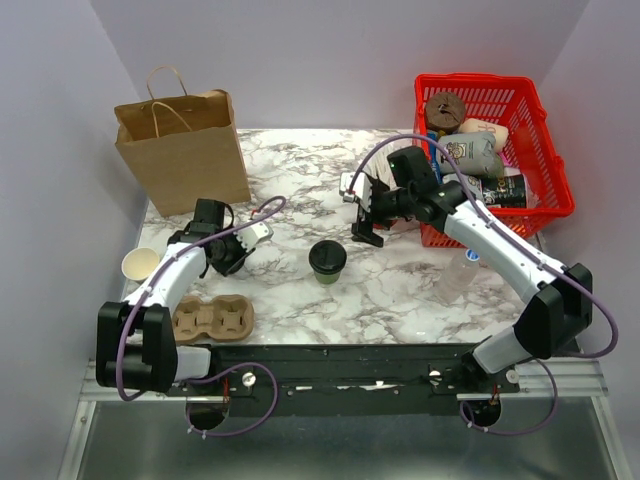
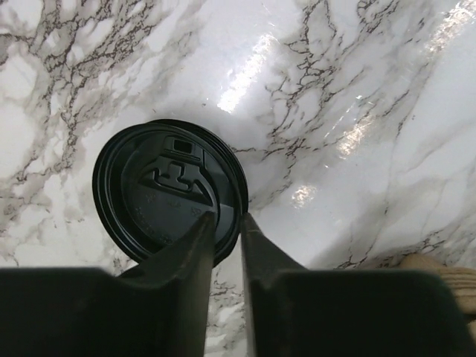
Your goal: Pack the takeout coffee
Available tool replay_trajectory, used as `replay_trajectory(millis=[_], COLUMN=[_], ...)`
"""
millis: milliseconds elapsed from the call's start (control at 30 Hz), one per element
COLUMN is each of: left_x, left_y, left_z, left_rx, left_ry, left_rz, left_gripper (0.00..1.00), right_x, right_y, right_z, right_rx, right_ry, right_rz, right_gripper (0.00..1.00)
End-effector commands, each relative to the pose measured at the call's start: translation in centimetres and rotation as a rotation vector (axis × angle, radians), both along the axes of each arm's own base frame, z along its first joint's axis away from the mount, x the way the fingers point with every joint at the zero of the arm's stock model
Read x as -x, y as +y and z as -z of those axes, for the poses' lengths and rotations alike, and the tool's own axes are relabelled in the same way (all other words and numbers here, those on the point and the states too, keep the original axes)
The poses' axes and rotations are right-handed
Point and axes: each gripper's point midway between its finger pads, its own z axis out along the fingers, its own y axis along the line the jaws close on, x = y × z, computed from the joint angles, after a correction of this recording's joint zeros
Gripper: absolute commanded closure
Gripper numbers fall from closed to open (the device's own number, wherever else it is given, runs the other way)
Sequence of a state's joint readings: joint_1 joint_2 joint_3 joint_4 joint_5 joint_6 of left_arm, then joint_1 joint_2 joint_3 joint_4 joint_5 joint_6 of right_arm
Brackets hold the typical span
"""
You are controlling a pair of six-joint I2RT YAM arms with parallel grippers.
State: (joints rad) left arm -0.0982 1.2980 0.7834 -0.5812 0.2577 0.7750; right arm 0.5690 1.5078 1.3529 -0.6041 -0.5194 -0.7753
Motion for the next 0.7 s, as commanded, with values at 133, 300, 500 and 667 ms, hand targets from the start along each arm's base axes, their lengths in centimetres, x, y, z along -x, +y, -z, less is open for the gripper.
replay_trajectory(millis=[133, 300, 500, 667], left_x=[-0.7, -0.7, -2.2, -2.1], left_y=[-1.1, -3.3, -5.5, -5.8], left_z=[-3.3, -8.3, -13.9, -16.7], left_rx=[0.100, 0.265, 0.435, 0.516], left_ry=[-0.081, -0.120, -0.207, -0.217], left_rz=[-0.069, -0.105, -0.138, -0.198], left_gripper=[0.45, 0.01, 0.01, 0.01], right_x=[2.1, 3.2, 2.9, 3.9], right_y=[2.0, 3.5, 4.3, 5.4], right_z=[0.3, 0.3, 1.2, 1.8], right_rx=[0.026, 0.057, 0.169, 0.214], right_ry=[0.008, 0.006, 0.033, 0.150], right_rz=[-0.210, -0.312, -0.369, -0.416], right_gripper=[0.00, 0.00, 0.00, 0.00])
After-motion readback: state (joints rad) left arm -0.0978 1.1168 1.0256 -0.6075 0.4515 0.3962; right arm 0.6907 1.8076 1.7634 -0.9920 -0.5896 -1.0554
